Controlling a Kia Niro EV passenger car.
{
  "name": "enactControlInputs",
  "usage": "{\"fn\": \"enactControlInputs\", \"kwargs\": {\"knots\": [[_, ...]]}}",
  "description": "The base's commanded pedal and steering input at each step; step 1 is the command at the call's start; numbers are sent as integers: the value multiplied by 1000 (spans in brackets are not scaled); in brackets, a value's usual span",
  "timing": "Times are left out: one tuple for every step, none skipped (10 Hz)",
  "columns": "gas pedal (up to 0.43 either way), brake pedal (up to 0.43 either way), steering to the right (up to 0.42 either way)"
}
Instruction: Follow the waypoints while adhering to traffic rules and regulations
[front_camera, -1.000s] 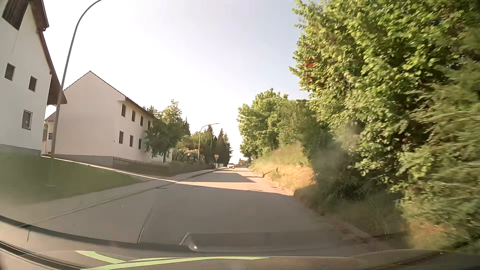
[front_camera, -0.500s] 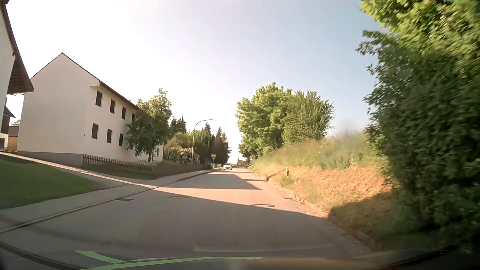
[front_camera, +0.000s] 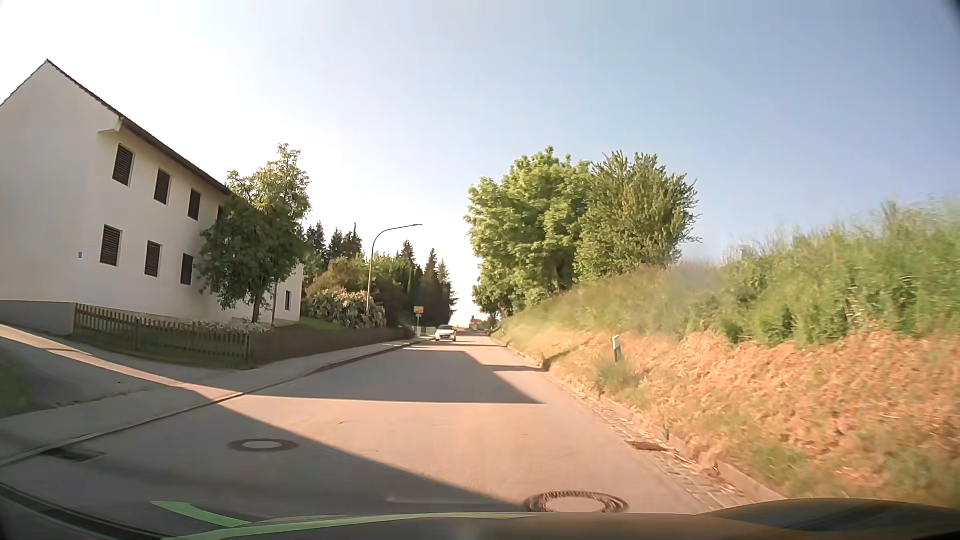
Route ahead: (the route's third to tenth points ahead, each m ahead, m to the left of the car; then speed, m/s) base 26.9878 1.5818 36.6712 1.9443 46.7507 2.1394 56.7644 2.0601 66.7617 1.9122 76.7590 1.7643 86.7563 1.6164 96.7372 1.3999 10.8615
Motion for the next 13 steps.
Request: {"fn": "enactControlInputs", "kwargs": {"knots": [[150,0,9],[150,0,9],[150,0,9],[150,0,8],[150,0,8],[157,0,7],[157,0,5],[157,0,5],[157,0,5],[157,0,4],[157,0,3],[157,0,1],[169,0,1]]}}
